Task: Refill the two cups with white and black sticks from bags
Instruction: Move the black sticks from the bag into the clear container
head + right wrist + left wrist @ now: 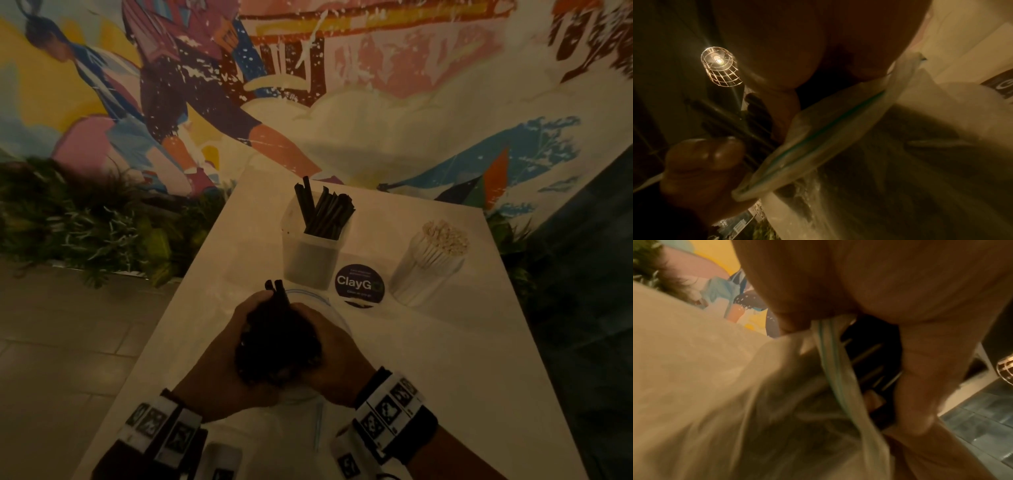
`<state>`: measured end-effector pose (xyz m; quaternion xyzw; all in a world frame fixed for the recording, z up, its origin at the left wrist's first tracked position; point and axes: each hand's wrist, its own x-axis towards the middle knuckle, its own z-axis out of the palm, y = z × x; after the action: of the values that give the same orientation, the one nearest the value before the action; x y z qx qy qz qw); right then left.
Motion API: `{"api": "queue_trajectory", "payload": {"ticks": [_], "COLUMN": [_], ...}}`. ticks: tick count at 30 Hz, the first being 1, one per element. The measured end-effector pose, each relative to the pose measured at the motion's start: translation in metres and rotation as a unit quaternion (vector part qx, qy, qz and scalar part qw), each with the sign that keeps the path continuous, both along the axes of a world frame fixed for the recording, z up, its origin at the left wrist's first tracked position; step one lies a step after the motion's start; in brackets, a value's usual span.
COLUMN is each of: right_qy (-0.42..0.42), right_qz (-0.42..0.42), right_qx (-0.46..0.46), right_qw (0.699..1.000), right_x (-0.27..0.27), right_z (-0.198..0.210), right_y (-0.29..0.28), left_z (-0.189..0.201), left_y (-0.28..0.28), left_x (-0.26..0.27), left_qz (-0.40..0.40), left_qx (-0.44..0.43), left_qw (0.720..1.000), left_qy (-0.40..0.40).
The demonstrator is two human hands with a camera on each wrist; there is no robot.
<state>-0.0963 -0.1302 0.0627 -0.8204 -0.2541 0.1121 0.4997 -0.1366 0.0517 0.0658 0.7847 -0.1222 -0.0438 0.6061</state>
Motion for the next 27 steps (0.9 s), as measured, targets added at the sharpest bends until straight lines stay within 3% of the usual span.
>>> {"api": "queue_trajectory", "payload": {"ticks": [6,10,17,20,27], "right_qy": [-0.031,0.008,-0.022,-0.075,-0.085], "right_qz": [-0.025,-0.108,-0.169,-0.163,-0.130], "right_qx": [-0.009,-0.009,0.044,0.061,0.016], "right_qw": [0.999,0.994,0.984,0.982,0.988], "right_x": [0.005,0.007,0.007,0.011,0.016], "right_z": [-0.008,-0.011,-0.012,-0.017,-0.023], "right_y": [-0.003,-0.008,-0.007,-0.007,-0.013], "left_z": [-0.018,-0.027,-0.034,-0.034,-0.026], "left_y": [0.003,0.012,0.016,0.012,0.005], "left_x": [0.000,-0.002,-0.004,-0.005,-0.004], "left_qz": [0.098,0.183,0.197,0.193,0.195], "left_qx": [-0.077,-0.049,-0.073,-0.069,-0.027], "left_qw": [0.990,0.980,0.976,0.975,0.971], "left_qy": [-0.071,-0.055,-0.058,-0.087,-0.137]}}
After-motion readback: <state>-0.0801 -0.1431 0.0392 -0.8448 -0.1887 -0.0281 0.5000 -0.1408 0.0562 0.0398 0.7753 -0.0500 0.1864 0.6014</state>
